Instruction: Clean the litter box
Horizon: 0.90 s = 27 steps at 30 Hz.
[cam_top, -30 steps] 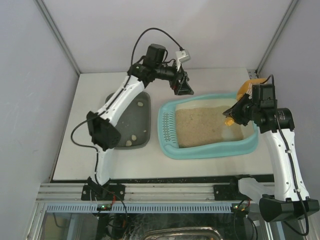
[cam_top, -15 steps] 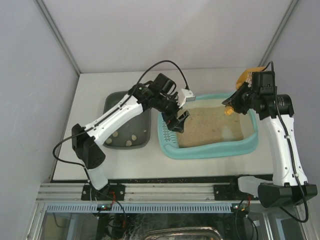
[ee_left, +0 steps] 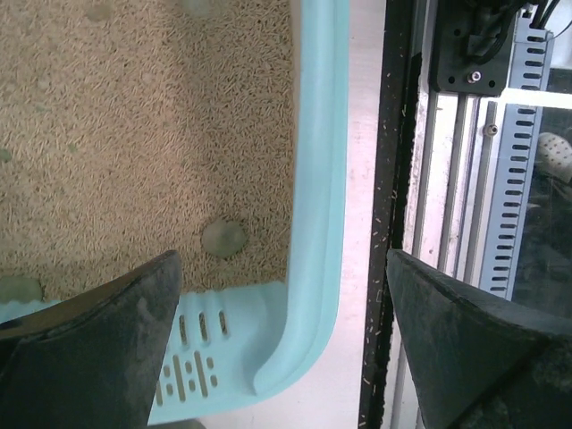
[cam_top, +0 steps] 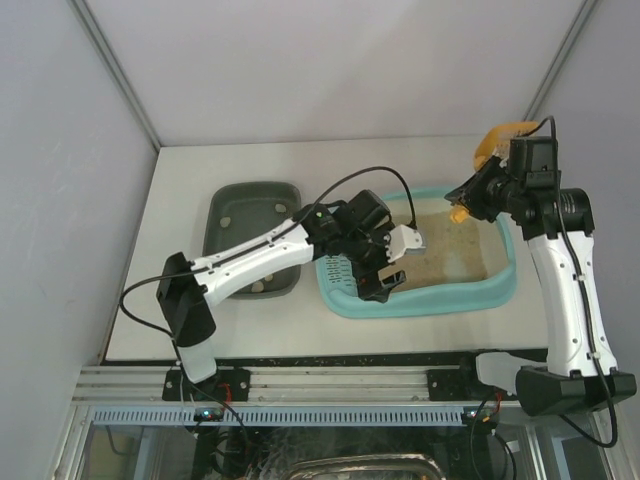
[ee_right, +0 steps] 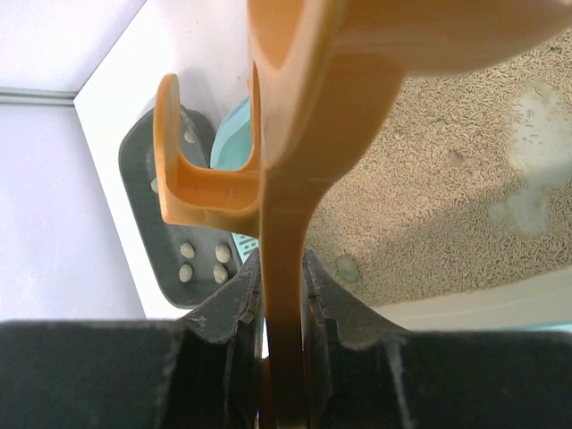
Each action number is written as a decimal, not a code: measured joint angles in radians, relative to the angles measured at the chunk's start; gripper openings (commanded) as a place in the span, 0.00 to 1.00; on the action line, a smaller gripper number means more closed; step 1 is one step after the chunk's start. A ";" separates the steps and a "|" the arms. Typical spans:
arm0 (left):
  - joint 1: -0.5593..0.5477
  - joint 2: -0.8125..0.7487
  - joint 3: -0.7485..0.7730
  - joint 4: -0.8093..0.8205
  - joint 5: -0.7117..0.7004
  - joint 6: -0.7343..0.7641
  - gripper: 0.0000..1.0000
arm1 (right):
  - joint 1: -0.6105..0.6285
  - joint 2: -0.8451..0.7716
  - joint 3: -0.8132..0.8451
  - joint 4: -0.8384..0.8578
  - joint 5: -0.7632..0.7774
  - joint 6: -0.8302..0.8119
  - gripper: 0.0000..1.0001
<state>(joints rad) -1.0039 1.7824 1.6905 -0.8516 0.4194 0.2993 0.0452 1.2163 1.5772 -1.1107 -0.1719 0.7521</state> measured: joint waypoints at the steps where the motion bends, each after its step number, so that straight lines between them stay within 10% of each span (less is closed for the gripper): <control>1: -0.016 0.006 0.000 0.013 -0.010 -0.001 1.00 | 0.000 -0.011 -0.004 0.000 -0.003 -0.002 0.00; 11: -0.129 0.099 -0.002 0.089 -0.099 -0.038 0.99 | -0.031 -0.180 -0.122 0.011 -0.061 -0.012 0.00; 27: -0.098 0.142 -0.091 0.040 -0.059 0.340 0.54 | -0.090 -0.256 -0.016 -0.029 -0.041 -0.032 0.00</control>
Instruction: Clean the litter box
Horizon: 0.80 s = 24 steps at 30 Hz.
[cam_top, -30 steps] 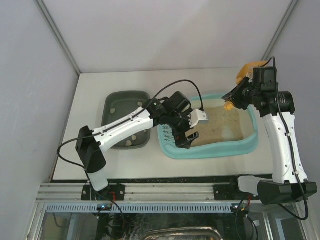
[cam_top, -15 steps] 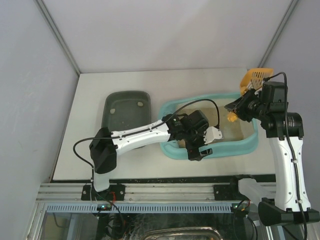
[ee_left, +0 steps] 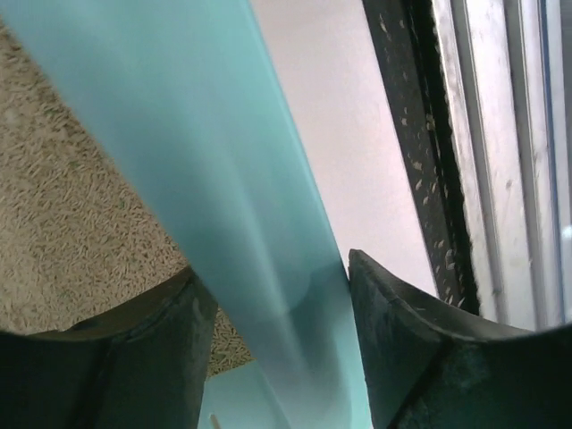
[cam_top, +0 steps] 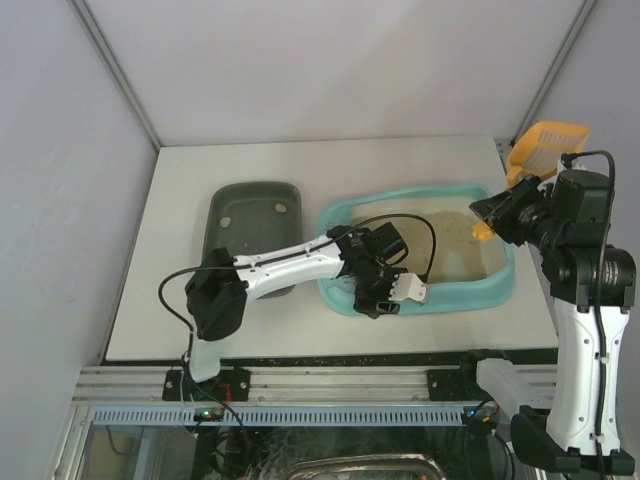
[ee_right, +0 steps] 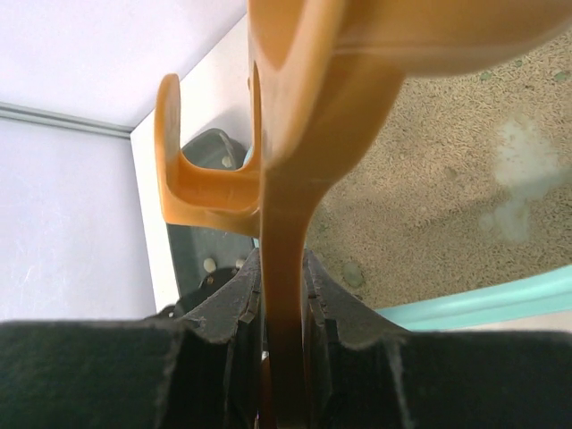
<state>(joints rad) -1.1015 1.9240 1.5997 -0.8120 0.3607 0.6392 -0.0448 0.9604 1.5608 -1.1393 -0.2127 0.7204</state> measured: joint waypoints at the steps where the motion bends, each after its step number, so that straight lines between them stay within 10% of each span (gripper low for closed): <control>1: 0.014 0.013 0.018 -0.038 0.034 0.043 0.46 | -0.006 -0.005 0.000 -0.004 0.002 0.000 0.00; 5: 0.064 0.097 0.164 -0.246 0.122 0.187 0.18 | -0.030 -0.014 0.000 -0.018 0.010 0.002 0.00; 11: 0.160 0.223 0.368 -0.559 0.175 0.428 0.01 | -0.066 -0.011 0.000 -0.027 0.026 0.011 0.00; 24: 0.328 0.330 0.567 -0.762 0.029 0.977 0.00 | -0.113 0.011 -0.013 -0.026 -0.011 0.043 0.00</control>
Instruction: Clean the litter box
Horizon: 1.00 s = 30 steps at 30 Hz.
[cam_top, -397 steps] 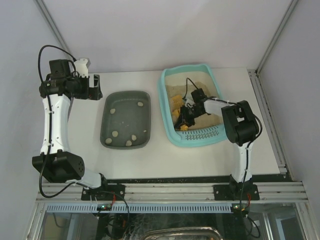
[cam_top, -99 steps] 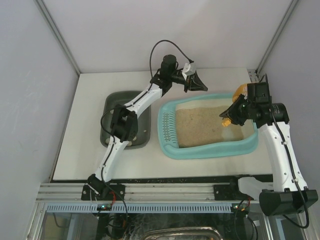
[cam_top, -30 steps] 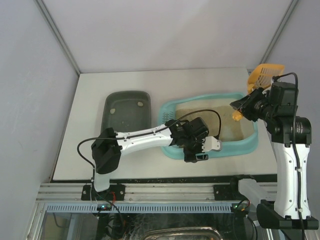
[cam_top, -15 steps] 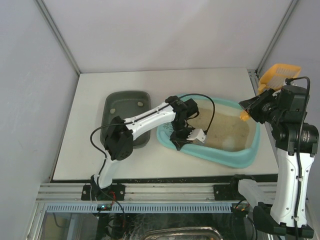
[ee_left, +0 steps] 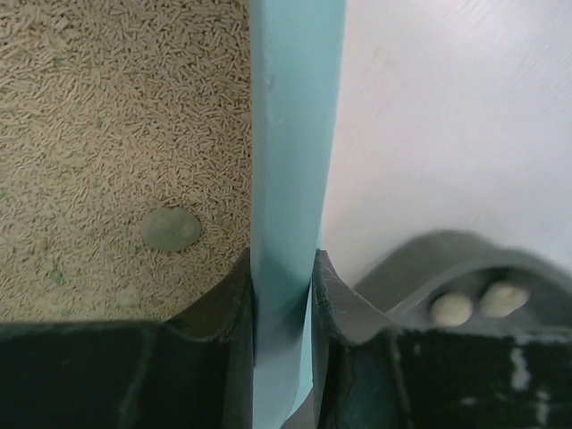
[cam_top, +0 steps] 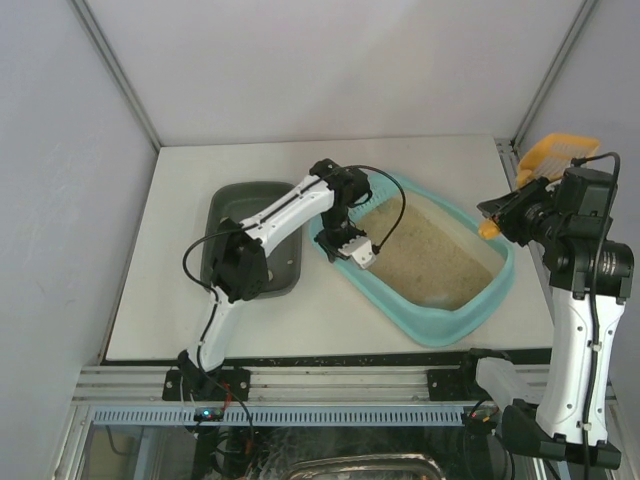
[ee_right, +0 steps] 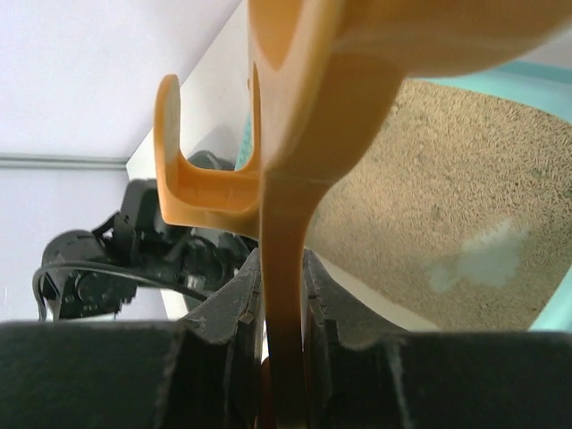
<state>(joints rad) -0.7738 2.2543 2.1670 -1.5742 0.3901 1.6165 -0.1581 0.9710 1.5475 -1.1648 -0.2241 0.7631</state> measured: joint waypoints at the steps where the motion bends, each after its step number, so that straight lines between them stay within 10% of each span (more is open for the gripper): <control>1: 0.013 0.006 0.012 0.000 -0.013 0.031 0.00 | -0.002 0.002 -0.006 0.000 -0.014 -0.001 0.00; 11: 0.094 0.080 0.151 0.122 -0.143 0.182 0.00 | -0.006 0.021 -0.167 -0.008 -0.244 -0.024 0.00; 18: 0.146 0.142 0.194 0.521 -0.166 0.244 0.00 | 0.004 0.101 -0.199 -0.027 -0.337 -0.055 0.00; 30: 0.182 0.012 -0.102 0.869 -0.069 0.162 0.00 | 0.247 0.349 -0.214 -0.040 -0.311 -0.079 0.00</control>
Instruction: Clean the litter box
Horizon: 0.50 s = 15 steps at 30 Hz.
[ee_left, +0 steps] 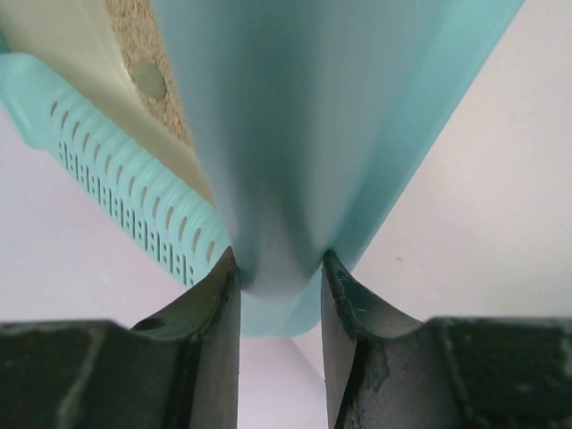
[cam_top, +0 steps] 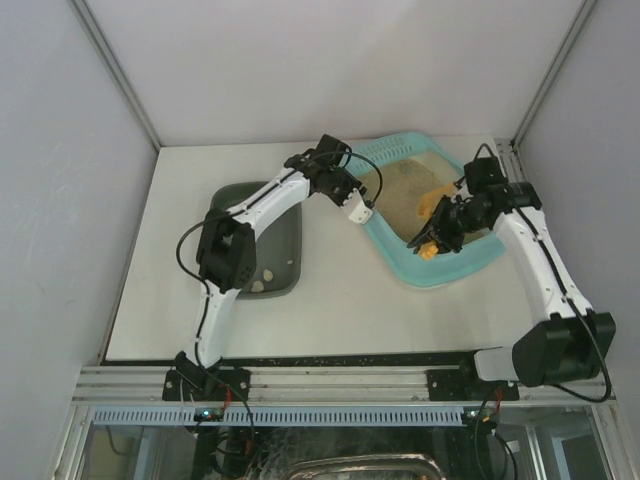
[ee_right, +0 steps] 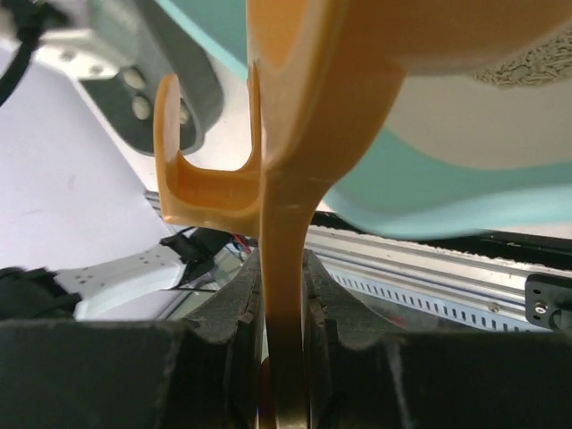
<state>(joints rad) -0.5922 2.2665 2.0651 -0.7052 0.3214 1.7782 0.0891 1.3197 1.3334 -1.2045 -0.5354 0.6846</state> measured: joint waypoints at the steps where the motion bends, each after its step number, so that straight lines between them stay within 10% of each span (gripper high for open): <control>1: 0.002 -0.011 -0.016 0.002 0.011 -0.007 0.00 | 0.017 0.023 0.000 0.006 0.008 0.000 0.00; 15: 0.013 -0.291 -0.351 -0.103 0.211 -0.134 0.00 | -0.011 0.084 -0.005 0.156 0.243 -0.047 0.00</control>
<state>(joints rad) -0.5789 1.9751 1.7142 -0.8082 0.5320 1.6447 0.0780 1.4033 1.3285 -1.0489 -0.2920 0.6373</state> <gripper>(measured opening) 0.365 0.170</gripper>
